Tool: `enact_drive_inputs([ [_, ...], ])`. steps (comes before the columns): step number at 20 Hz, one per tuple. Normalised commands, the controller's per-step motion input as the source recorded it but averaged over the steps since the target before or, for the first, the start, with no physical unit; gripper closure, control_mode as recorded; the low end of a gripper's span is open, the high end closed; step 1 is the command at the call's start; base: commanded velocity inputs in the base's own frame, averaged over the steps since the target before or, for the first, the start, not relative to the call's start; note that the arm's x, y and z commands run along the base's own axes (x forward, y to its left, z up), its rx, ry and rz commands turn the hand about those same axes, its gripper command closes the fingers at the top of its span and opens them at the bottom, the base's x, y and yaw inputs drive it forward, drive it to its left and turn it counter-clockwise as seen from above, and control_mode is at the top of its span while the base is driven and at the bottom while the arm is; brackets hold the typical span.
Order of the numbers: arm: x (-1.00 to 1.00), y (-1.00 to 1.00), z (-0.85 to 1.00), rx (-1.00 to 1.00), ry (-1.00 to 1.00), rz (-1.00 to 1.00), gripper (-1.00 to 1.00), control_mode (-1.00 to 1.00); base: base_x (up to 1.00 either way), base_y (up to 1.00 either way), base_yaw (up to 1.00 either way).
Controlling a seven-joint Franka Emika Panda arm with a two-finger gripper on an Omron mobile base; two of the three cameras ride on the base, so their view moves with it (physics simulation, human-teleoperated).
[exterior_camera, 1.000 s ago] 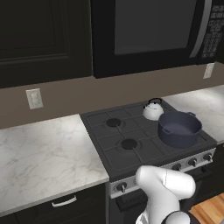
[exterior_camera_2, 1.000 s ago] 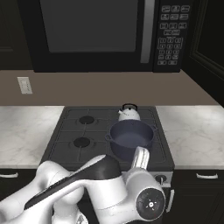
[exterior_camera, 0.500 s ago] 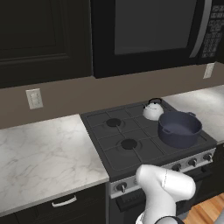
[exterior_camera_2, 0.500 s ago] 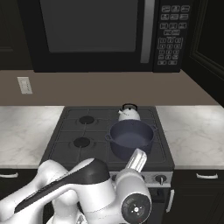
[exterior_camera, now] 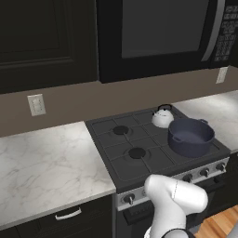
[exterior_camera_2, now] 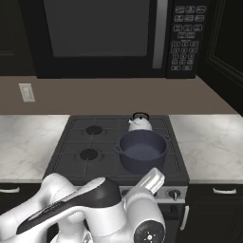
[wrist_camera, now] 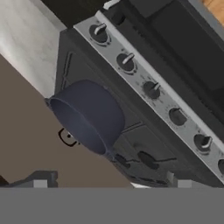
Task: Pick the kettle from the cabinet and place it on a stove burner. Then pick the pot from the counter and place it on another stove burner. Finally, turn both burners on.
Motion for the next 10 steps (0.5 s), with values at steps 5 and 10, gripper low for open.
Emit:
enact_drive_inputs([
  [5,0.00,0.00,-0.14,0.21,0.01,-0.05,-1.00,-1.00,0.00,0.00,0.00],
  [10,0.01,0.02,-0.15,0.18,0.08,0.00,-1.00,-1.00,0.00,0.00,0.00],
])
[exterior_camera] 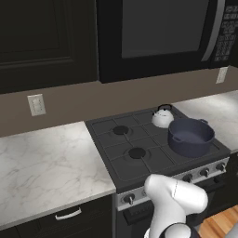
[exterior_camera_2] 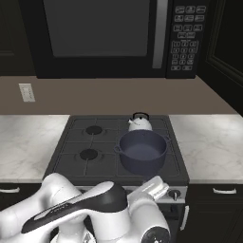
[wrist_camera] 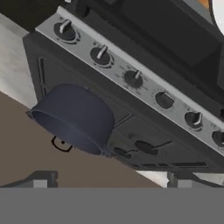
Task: Pick the kettle from the cabinet and place it on a stove burner. Then pick the pot from the counter and place it on another stove burner. Finally, turn both burners on.
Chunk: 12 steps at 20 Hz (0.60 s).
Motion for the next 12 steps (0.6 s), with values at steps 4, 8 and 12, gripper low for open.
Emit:
enact_drive_inputs([
  [4,0.04,0.10,-0.28,0.23,0.03,-0.01,-1.00,-1.00,0.00,0.00,0.00],
  [8,0.03,0.05,-0.26,0.20,0.01,-0.04,-1.00,-1.00,0.00,0.00,0.00],
  [12,0.00,0.06,-0.14,0.09,0.04,-0.04,-1.00,-1.00,0.00,0.00,0.00],
])
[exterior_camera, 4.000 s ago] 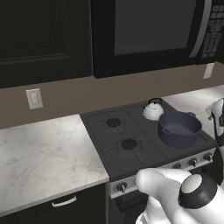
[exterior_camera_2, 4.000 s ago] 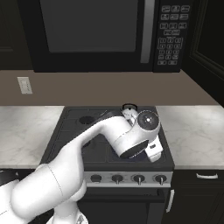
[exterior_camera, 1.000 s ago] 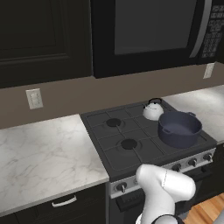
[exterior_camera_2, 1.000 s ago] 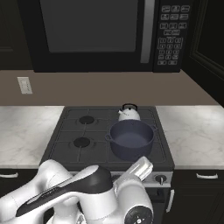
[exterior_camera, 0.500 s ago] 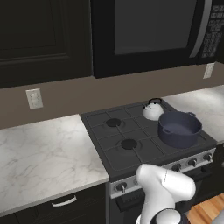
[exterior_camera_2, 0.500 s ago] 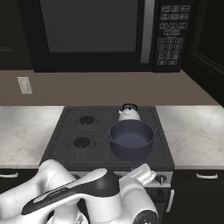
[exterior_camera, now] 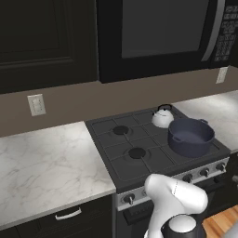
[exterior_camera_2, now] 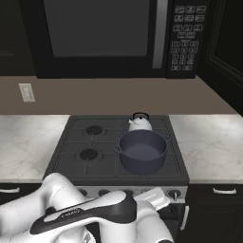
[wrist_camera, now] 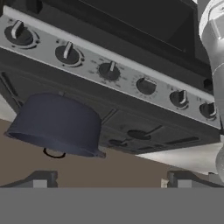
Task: Pick the kettle from the cabinet and place it on a stove burner. Then pick the pot from the counter and place it on another stove burner. Finally, turn both burners on.
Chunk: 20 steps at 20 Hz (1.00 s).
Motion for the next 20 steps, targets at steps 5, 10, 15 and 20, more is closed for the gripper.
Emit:
enact_drive_inputs([
  [5,0.14,0.02,-0.13,0.07,0.11,-0.03,-1.00,-1.00,0.00,0.00,0.00],
  [10,0.25,0.04,-0.18,0.02,0.04,-0.05,-1.00,-1.00,0.00,0.00,0.00],
  [15,0.03,0.04,-0.19,0.00,0.00,-0.02,-1.00,-1.00,0.00,0.00,0.00],
  [20,0.04,0.00,-0.26,0.00,0.00,0.00,-1.00,-1.00,0.00,0.00,0.00],
])
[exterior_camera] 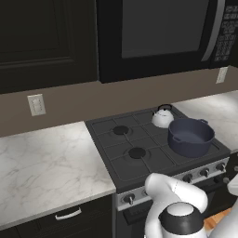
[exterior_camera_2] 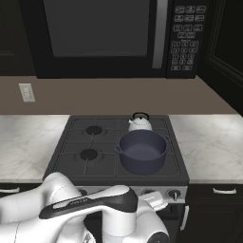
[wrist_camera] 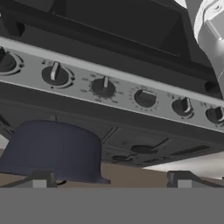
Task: Pick the kettle from the cabinet and place it on a stove burner. Then pick the pot from the counter and place it on another stove burner. Finally, turn both burners on.
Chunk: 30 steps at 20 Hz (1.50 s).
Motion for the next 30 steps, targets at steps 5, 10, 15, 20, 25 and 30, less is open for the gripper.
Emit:
enact_drive_inputs([
  [5,0.12,0.00,-0.24,0.04,0.00,0.00,-1.00,-1.00,0.00,0.00,0.00],
  [10,0.13,0.00,-0.26,0.08,-0.03,-0.02,-1.00,-1.00,0.00,0.00,0.00],
  [15,0.14,0.00,-0.19,0.09,-0.03,-0.03,-1.00,-1.00,0.00,0.00,0.00],
  [20,0.13,0.00,-0.11,0.05,-0.03,-0.06,-1.00,-1.00,0.00,0.00,0.00],
  [25,0.13,0.00,-0.14,0.02,-0.01,-0.08,-1.00,-1.00,0.00,0.00,0.00],
  [30,0.10,-0.01,-0.16,0.01,-0.01,-0.07,-1.00,-1.00,0.00,0.00,0.00],
])
